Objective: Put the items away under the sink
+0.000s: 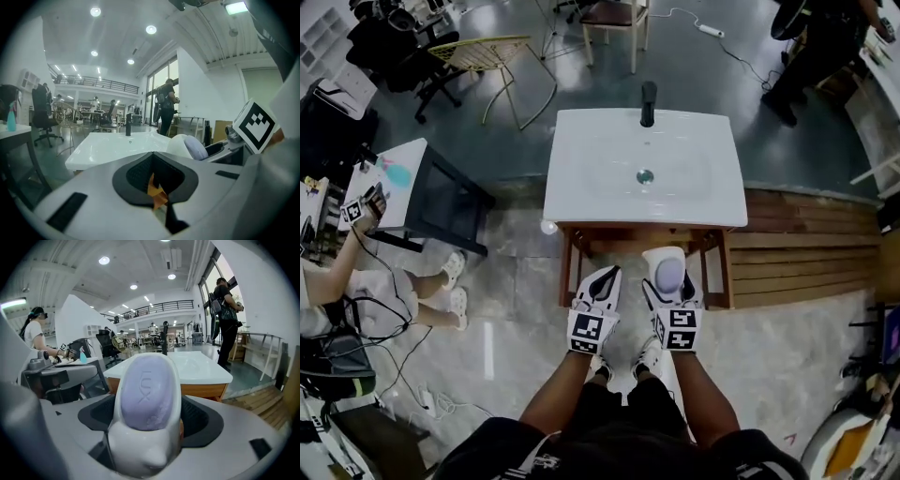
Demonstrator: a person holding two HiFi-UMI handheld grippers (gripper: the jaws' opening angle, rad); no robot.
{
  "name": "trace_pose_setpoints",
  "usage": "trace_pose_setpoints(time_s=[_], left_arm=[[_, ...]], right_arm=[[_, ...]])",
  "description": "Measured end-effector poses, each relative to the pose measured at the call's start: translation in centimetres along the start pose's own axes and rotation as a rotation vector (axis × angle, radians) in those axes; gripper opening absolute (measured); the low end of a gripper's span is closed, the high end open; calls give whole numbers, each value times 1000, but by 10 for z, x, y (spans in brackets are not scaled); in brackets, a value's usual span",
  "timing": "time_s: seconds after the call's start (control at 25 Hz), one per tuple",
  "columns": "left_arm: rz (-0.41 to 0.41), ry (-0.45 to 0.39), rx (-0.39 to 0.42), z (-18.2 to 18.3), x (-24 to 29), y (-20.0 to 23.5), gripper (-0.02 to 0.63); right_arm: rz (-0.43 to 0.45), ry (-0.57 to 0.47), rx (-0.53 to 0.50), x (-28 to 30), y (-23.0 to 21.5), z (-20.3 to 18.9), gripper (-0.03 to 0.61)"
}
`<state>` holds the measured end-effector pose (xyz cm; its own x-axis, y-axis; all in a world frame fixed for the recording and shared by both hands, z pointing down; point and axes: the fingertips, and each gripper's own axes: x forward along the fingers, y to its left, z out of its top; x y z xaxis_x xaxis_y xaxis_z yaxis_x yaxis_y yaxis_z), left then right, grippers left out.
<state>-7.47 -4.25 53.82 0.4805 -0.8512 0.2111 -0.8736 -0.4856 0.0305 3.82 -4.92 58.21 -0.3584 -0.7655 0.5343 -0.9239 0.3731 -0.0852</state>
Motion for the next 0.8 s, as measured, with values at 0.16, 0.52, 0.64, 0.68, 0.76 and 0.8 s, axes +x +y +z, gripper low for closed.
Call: trace_pose_setpoints(time_s=[0.16,0.52,0.64,0.68,0.76,0.8], left_arm=[[22,16,-1,-46,13,10,6],[58,3,-26,-184,70,35,6],[55,-11,-8,-232,92,40,6],[55,-16,-5,-249,98,41,6],[59,-27,-7,-280,110,43,6],[61,-32,-9,-296,115,44,6]], right_arm=[[-16,26,2,30,-5,-34,454],[-31,-3,-6,136,-26,-125,454],[-34,-17,-25,173,-30,-160,454],[-35,-23,-33,184,-31,-172,454],[-37,-37,-41,206,-33,-195,454],[-37,-44,-41,215,-35,-206,454]])
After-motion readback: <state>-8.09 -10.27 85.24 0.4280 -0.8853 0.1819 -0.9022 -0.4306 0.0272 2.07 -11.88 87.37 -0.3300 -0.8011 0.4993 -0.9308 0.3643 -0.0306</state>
